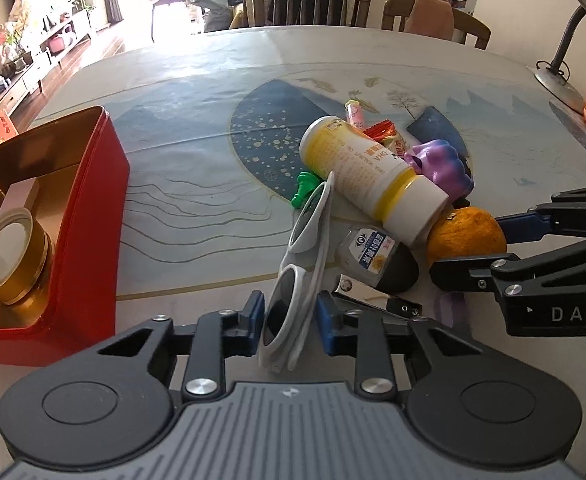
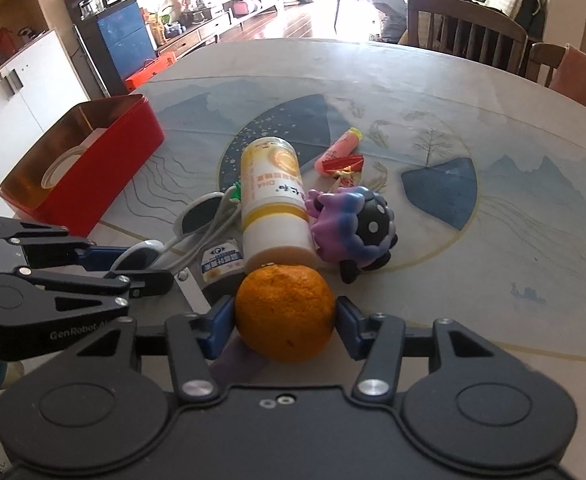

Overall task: Organize rigid objects
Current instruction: 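Grasp the white sunglasses with the left gripper while the right gripper grasps the orange, then carry the sunglasses with the left gripper while the right gripper carries the orange to the red tin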

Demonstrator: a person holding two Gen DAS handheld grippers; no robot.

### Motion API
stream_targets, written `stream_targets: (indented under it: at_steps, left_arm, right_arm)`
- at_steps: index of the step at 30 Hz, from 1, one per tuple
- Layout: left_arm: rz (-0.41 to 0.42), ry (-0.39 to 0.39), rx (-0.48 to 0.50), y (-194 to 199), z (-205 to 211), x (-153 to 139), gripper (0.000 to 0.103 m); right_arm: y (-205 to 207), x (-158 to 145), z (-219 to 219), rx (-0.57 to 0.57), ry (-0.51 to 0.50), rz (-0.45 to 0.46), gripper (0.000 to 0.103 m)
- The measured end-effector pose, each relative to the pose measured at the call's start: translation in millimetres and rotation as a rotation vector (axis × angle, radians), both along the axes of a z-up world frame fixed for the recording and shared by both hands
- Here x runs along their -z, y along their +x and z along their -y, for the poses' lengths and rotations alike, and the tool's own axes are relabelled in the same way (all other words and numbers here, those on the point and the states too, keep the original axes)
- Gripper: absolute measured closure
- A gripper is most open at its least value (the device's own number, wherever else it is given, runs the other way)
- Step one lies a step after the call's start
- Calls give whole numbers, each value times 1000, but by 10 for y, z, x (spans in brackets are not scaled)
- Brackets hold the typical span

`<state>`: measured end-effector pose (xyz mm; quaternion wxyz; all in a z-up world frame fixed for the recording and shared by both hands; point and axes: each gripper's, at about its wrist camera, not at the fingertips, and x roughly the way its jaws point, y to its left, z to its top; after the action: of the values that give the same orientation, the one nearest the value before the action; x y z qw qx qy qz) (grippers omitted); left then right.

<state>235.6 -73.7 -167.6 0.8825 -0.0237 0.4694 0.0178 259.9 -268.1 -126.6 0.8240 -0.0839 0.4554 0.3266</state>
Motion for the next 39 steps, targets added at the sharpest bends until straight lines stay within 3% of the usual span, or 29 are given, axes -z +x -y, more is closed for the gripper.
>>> stream_targets:
  at_steps: [8, 22, 39]
  left_arm:
    - [-11, -42, 15, 23, -79, -57, 80]
    - [75, -85, -41, -109, -365, -447, 82]
    - [163, -129, -52, -193, -775, -828, 82]
  right_arm:
    - [-56, -17, 26, 32, -5, -6, 50]
    - [-264, -366, 83, 107, 63, 46, 50]
    - [-397, -624, -214, 130, 107, 105, 50]
